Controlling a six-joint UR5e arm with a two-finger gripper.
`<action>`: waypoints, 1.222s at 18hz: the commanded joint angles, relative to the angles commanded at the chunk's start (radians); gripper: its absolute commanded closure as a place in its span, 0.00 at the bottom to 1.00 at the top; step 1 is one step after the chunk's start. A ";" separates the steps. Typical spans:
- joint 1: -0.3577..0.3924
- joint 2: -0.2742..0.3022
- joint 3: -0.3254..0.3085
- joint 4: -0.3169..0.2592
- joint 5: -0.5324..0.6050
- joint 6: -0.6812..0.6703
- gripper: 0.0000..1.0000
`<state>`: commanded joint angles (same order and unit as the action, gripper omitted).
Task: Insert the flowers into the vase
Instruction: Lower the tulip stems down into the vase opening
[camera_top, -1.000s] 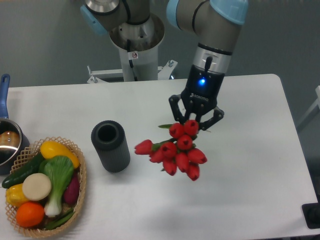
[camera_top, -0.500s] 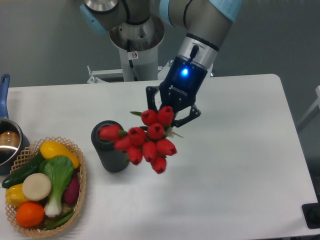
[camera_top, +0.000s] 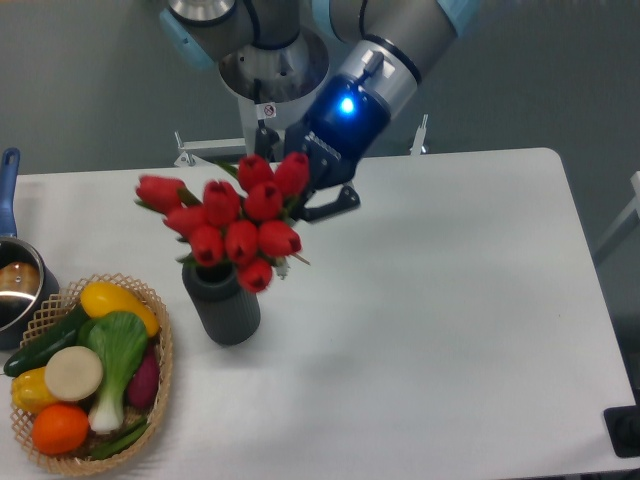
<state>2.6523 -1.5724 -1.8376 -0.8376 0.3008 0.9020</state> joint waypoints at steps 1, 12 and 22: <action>0.000 0.003 -0.009 0.000 -0.014 0.000 1.00; -0.015 -0.003 -0.081 0.000 -0.035 0.086 1.00; -0.060 -0.060 -0.083 0.000 -0.046 0.091 1.00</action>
<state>2.5925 -1.6321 -1.9205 -0.8376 0.2546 0.9925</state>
